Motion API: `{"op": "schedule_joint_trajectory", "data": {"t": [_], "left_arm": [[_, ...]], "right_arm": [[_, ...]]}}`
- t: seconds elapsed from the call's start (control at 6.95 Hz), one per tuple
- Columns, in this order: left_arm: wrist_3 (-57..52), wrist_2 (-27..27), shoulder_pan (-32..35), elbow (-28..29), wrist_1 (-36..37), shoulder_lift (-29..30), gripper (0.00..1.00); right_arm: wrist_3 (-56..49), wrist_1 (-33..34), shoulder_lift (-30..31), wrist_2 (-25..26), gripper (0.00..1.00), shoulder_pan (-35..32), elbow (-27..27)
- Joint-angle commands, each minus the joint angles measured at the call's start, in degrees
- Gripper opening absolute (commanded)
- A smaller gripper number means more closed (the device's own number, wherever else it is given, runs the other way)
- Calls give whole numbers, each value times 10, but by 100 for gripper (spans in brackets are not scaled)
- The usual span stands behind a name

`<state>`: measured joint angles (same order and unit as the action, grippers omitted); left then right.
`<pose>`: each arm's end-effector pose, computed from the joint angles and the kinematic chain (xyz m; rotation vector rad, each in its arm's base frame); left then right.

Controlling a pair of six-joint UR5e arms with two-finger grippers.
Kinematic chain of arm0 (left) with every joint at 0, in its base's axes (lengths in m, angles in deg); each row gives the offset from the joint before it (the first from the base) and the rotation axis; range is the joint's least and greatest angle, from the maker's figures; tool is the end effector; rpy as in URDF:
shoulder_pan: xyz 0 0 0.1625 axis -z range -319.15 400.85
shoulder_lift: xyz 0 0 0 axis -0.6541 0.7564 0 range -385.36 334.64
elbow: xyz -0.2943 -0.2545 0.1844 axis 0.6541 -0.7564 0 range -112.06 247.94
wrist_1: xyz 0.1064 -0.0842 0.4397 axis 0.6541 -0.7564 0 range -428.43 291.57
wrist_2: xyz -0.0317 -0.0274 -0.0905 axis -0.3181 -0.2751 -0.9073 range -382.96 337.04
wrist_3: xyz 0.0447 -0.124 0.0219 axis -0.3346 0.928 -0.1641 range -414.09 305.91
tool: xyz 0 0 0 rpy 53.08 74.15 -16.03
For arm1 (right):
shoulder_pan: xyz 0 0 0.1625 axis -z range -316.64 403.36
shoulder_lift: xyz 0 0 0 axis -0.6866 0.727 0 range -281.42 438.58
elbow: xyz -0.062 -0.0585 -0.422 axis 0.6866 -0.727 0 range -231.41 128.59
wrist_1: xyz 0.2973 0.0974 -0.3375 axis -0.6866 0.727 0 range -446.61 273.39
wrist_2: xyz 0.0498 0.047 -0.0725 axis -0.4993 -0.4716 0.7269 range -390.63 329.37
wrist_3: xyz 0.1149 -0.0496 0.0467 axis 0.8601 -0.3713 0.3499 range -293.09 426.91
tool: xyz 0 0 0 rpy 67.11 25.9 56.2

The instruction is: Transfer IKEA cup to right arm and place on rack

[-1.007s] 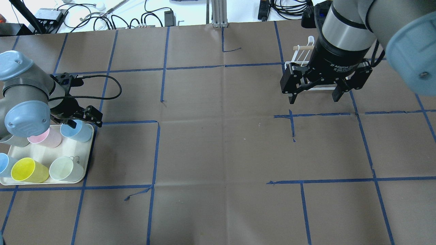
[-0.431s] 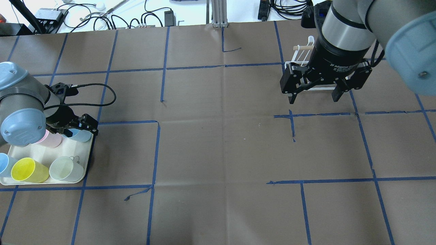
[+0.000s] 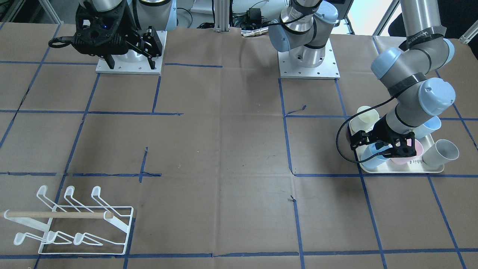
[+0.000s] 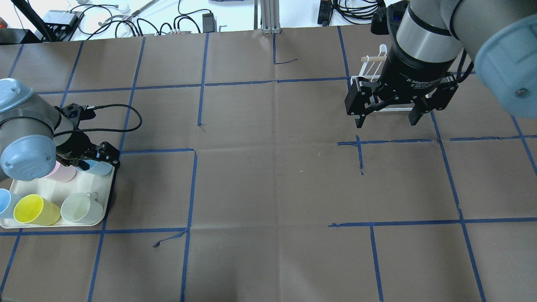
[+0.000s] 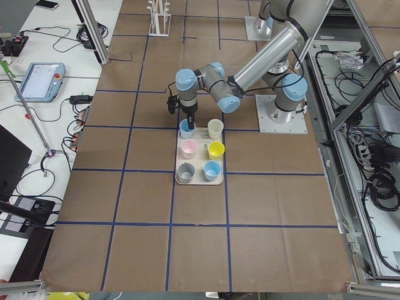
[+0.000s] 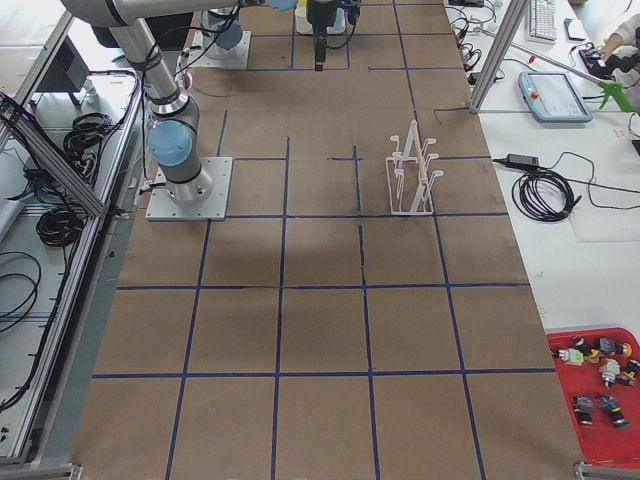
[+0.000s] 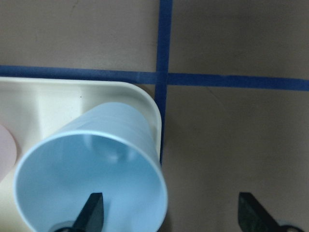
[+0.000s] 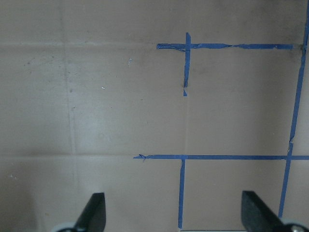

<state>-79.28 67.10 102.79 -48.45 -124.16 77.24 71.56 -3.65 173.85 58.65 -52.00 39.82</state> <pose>0.1293 -0.5256 0.1642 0.0779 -3.1025 -0.1151 0.1804 -0.4777 0.4837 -0.0188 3.1325 0.0833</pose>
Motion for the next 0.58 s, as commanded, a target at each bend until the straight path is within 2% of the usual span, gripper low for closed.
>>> {"op": "schedule_joint_trajectory", "data": {"t": [0.0, 0.43], "left_arm": [[-1, 14, -1, 2, 14, 8, 74], [0, 19, -1, 20, 25, 30, 7]], "right_arm": [[0, 0, 0, -1, 100, 0, 0], [0, 0, 1, -1, 100, 0, 0]]}}
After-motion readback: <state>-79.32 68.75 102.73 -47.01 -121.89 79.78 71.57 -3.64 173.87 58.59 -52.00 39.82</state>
